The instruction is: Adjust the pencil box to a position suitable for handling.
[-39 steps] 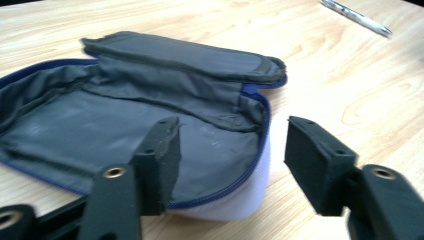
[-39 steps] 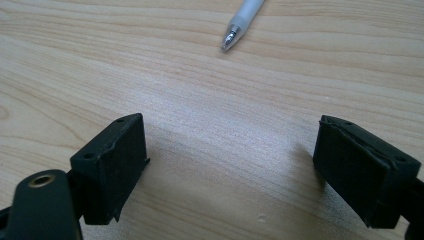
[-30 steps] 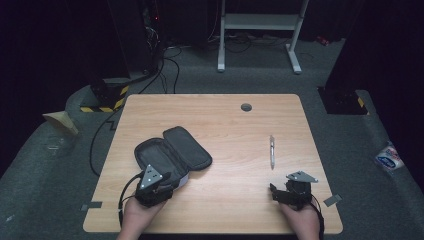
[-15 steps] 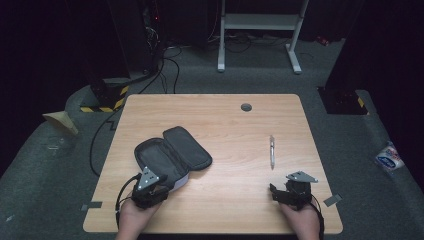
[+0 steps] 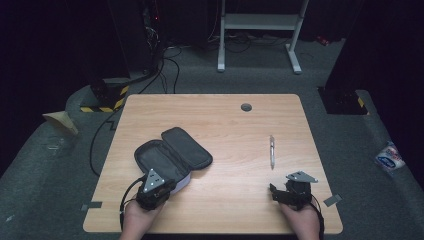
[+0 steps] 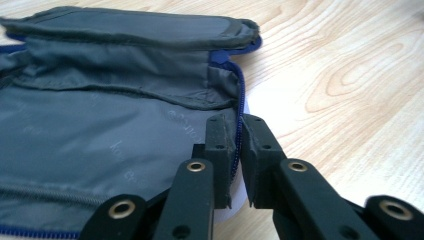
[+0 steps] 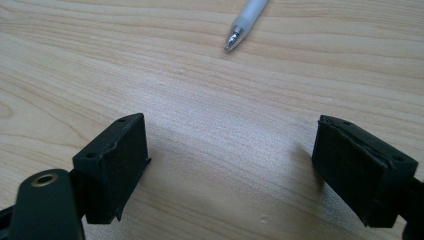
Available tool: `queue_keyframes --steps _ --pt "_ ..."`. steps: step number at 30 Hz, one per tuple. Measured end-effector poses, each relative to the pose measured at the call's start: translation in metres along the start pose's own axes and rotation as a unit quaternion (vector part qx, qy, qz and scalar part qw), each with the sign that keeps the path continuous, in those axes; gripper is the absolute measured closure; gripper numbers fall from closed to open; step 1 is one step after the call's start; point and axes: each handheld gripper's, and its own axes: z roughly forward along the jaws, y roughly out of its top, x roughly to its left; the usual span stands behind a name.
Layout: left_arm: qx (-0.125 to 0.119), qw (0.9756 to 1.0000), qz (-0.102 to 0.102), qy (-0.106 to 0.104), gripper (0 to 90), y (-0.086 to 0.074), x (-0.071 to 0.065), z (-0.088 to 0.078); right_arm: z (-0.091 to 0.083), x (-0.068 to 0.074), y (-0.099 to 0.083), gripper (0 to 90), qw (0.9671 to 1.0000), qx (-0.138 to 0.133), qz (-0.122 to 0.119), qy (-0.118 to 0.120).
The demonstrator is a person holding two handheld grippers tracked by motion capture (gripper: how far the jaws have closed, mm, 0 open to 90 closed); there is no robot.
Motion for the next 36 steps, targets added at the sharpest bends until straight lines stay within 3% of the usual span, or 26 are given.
queue_keyframes --steps 6,8,10,14,22,24,30,32,33,35,36 --pt "-0.006 0.9999 0.002 -0.013 84.0 0.003 -0.010 0.003 0.000 0.000 0.000 14.3 1.0000 0.000 0.000 0.000" --pt "-0.005 0.9997 0.016 -0.015 84.5 0.007 -0.018 0.006 0.000 0.000 0.000 14.3 1.0000 0.000 0.000 0.000" --pt "-0.007 0.9997 0.015 -0.017 85.0 0.008 -0.020 0.008 0.000 0.000 0.000 14.3 1.0000 0.000 0.000 0.000" --pt "-0.012 0.9991 0.016 -0.039 86.3 0.014 -0.032 0.014 0.000 0.000 0.000 14.3 1.0000 0.000 0.000 0.000" --pt "-0.012 0.9980 0.043 -0.045 87.1 0.022 -0.052 0.022 0.000 0.000 0.000 14.3 1.0000 0.000 0.000 0.000" --pt "-0.012 0.9979 0.044 -0.045 85.6 0.023 -0.051 0.022 0.000 0.000 0.000 14.3 1.0000 0.000 0.000 0.000" --pt "-0.029 0.9984 0.023 -0.042 69.1 0.024 -0.041 0.012 0.000 0.000 0.000 14.3 1.0000 0.000 0.000 0.000" --pt "-0.048 0.9987 0.010 -0.017 68.1 0.024 -0.026 -0.001 0.000 0.000 0.000 14.3 1.0000 0.000 0.000 0.000" --pt "-0.048 0.9987 0.010 -0.017 67.7 0.024 -0.026 -0.001 0.000 0.000 0.000 14.3 1.0000 0.000 0.000 0.000" --pt "-0.053 0.9986 -0.003 -0.002 67.1 0.022 -0.013 -0.007 0.000 0.000 0.000 14.3 1.0000 0.000 -0.001 0.000" --pt "-0.054 0.9984 -0.007 0.017 66.3 0.018 -0.001 -0.013 0.000 0.000 0.000 14.3 1.0000 0.000 0.000 0.000"
